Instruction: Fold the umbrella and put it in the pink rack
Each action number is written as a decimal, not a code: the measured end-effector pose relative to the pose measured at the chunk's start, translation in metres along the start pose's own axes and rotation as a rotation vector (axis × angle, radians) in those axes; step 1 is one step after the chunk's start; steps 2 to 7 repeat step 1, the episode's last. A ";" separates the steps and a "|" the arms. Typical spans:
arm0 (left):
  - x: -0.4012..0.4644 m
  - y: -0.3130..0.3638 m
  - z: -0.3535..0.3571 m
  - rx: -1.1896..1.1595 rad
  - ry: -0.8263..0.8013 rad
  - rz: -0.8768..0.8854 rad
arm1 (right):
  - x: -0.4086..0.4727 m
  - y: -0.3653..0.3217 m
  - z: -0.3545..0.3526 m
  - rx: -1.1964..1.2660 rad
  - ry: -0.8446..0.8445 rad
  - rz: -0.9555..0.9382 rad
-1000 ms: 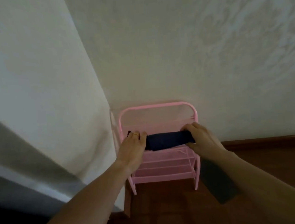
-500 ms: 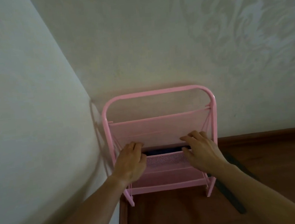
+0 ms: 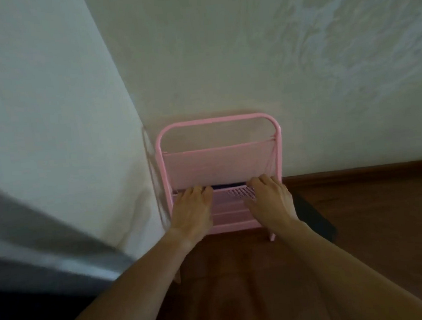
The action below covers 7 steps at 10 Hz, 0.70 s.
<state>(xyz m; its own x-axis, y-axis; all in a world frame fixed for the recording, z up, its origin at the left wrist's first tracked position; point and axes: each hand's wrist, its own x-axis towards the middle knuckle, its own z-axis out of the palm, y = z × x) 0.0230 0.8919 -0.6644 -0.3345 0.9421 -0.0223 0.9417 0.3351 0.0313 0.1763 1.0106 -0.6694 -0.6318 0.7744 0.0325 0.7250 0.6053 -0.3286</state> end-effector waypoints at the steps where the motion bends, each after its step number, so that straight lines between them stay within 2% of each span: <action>1: -0.069 0.021 -0.072 -0.033 0.007 0.000 | -0.076 -0.028 -0.065 0.092 0.045 0.038; 7: -0.069 0.021 -0.072 -0.033 0.007 0.000 | -0.076 -0.028 -0.065 0.092 0.045 0.038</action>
